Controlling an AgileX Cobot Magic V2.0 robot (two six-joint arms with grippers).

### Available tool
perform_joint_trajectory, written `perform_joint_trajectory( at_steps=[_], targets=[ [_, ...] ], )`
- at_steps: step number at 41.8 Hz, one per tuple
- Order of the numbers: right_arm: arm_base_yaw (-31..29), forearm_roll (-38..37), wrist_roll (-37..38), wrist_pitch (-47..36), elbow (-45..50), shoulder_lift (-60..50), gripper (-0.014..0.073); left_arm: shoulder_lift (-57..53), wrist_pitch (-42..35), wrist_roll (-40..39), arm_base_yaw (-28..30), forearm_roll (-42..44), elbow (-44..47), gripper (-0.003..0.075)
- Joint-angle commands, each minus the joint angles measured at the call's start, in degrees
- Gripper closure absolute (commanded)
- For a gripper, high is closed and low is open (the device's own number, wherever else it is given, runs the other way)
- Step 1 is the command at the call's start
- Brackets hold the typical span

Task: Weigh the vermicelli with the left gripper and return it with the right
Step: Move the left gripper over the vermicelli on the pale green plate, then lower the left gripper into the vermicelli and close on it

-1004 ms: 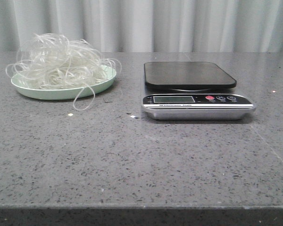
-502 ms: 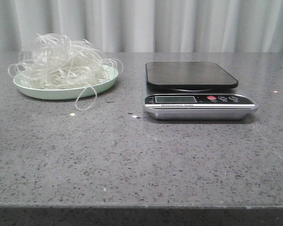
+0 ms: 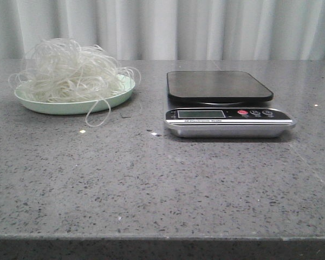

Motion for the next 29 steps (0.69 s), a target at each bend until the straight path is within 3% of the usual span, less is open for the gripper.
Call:
perform_joint_trajectory(
  at_steps=[1, 12, 29],
  targets=[
    [-0.3, -0.5, 0.1, -4.8, -0.5, -0.9, 0.0443, 2.4, -1.9, 0.2, -0.5, -1.6, -4.1, 0.0039],
    [-0.3, -0.5, 0.1, -4.8, -0.5, -0.9, 0.0443, 12.0, 2.3, 0.2, -0.5, -3.5, -9.4, 0.0027],
    [-0.3, -0.5, 0.1, -4.8, -0.5, -0.9, 0.0443, 22.1, 3.2, 0.2, -0.5, -5.6, -9.6, 0.0027]
  ],
)
